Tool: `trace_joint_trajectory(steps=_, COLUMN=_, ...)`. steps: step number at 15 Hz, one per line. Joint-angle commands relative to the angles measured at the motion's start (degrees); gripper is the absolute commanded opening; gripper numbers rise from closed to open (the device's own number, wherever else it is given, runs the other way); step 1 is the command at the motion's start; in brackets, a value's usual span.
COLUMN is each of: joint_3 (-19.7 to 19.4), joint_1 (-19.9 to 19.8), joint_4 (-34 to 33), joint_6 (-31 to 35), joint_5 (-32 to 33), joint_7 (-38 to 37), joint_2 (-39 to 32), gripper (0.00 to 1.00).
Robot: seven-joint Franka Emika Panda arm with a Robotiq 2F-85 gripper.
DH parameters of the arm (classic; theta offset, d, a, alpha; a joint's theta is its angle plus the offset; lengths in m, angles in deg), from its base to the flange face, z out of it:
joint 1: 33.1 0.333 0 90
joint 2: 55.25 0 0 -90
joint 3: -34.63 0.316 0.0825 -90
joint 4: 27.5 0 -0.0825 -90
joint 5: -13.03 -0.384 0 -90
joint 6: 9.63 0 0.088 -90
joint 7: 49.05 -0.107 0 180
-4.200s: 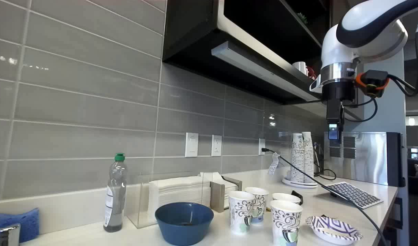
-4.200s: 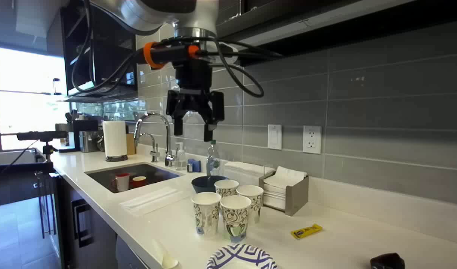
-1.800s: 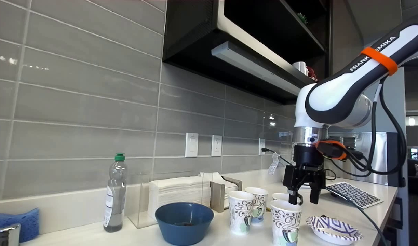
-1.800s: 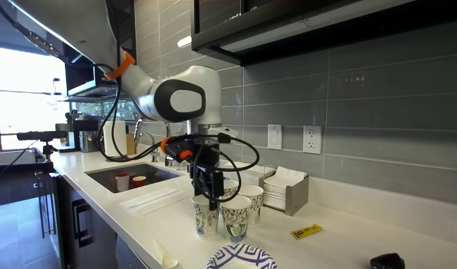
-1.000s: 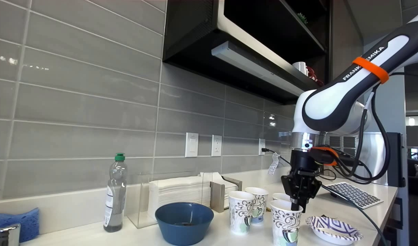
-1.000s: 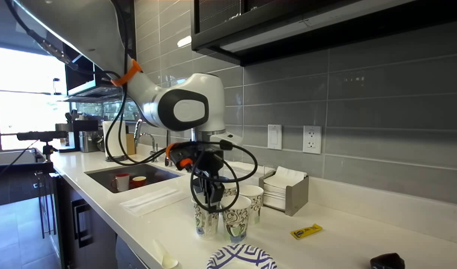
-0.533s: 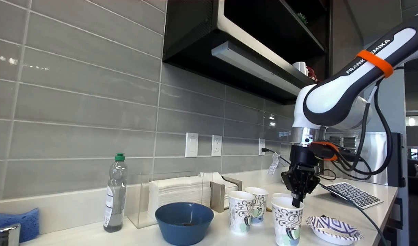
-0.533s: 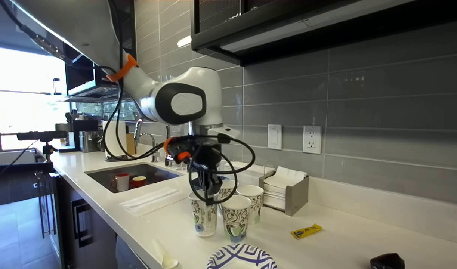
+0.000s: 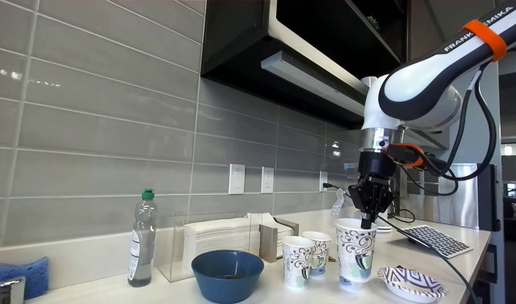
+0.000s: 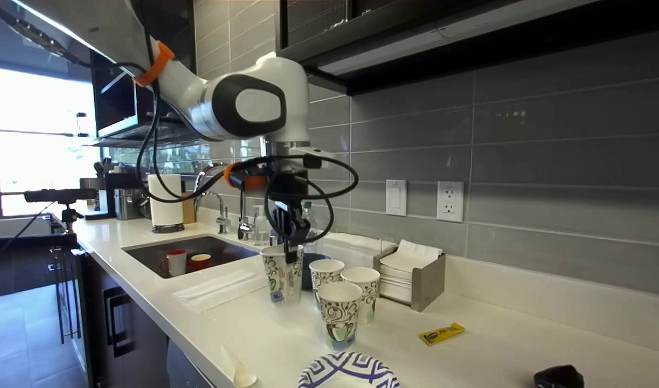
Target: Put the left cup on the furthest two cups, then stack the closest cup in the top cup
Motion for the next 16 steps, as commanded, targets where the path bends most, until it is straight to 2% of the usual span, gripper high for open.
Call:
trace_joint_trajectory(steps=1, joint_3=-0.2, joint_1=0.7, joint_4=-5.5, joint_6=-6.5, joint_5=-0.3, joint_7=3.6, joint_2=1.4, gripper=0.01)
trace_joint_trajectory(steps=8, joint_3=-2.9, joint_1=0.6, joint_4=-19.8, joint_6=-12.0, joint_5=-1.2, joint_7=12.5, joint_2=-6.1, gripper=0.01)
trace_joint_trajectory(steps=12, joint_3=-4.2, joint_1=0.8, joint_4=-25.2, joint_6=-12.1, joint_5=-3.7, joint_7=17.6, joint_2=-12.1, gripper=0.01)
trace_joint_trajectory(steps=16, joint_3=-3.6, joint_1=0.6, joint_4=-28.9, joint_6=-13.2, joint_5=-5.2, joint_7=20.6, joint_2=-17.1, gripper=0.01)
